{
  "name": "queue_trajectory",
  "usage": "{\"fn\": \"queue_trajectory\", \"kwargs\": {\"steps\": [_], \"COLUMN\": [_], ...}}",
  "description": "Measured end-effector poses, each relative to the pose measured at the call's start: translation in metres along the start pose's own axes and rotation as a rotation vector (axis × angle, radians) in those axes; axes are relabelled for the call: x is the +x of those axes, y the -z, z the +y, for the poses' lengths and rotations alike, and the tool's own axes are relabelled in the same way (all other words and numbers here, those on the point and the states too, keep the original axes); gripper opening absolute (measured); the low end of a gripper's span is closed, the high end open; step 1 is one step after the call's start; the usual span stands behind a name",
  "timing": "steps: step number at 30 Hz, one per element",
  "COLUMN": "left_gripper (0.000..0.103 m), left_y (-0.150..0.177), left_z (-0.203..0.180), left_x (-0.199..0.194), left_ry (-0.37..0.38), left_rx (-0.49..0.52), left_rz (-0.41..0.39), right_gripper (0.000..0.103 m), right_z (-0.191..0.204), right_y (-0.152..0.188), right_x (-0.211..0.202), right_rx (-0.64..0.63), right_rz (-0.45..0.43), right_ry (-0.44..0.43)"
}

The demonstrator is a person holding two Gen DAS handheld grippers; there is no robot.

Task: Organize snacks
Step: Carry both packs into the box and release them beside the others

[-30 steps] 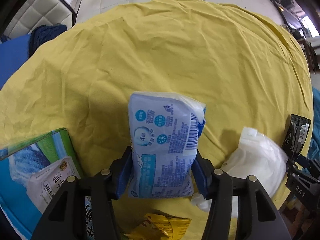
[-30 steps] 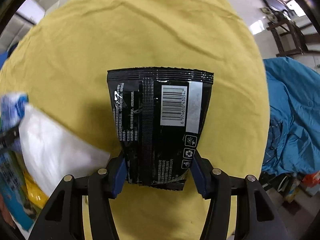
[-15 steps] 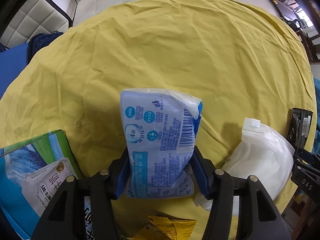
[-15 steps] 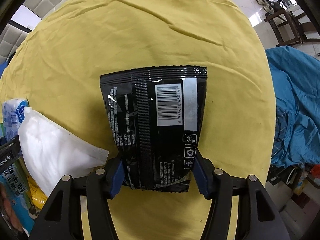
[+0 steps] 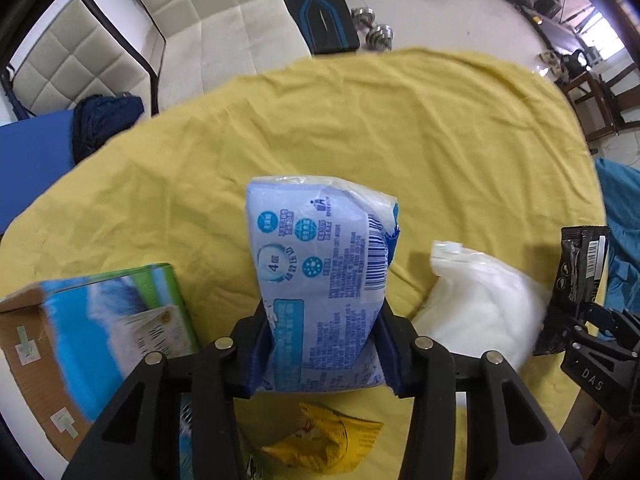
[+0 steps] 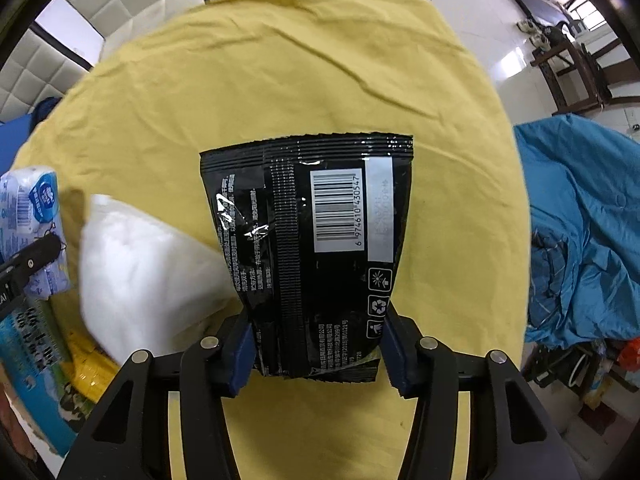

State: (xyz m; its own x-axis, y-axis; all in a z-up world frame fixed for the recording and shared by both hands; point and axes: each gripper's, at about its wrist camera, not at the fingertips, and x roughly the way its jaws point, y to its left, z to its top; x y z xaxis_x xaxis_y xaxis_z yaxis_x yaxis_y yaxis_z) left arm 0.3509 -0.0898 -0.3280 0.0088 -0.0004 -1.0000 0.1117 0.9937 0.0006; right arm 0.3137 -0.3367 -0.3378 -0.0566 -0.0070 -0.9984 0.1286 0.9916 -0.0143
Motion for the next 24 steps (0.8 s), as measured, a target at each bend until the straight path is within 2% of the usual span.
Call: {"fn": "queue_trajectory", "kwargs": {"steps": [7,14,20,24], "left_gripper": [0.042,0.042,0.042,0.042], "left_y": [0.018,0.052,0.086,0.112], "left_z": [0.002,0.018,0.043,0.077], "left_x": [-0.058,-0.119,-0.16,-0.182], "left_ry": [0.052,0.126,0.132,0.127], "left_rx": [-0.003,-0.016,-0.026,-0.058], "left_rz": [-0.102,-0.186,-0.261,-0.304], "right_gripper": [0.055,0.055,0.055,0.055], "right_z": [0.012,0.035,0.076,0.111], "right_y": [0.022,0.053,0.088,0.113], "right_x": [-0.057,-0.116,-0.159,-0.181], "right_rx": [-0.024,-0.073,-0.124,-0.146], "right_rz": [-0.091,-0.175,-0.227,-0.247], "right_ry": [-0.058,-0.124,-0.175,-0.209]}}
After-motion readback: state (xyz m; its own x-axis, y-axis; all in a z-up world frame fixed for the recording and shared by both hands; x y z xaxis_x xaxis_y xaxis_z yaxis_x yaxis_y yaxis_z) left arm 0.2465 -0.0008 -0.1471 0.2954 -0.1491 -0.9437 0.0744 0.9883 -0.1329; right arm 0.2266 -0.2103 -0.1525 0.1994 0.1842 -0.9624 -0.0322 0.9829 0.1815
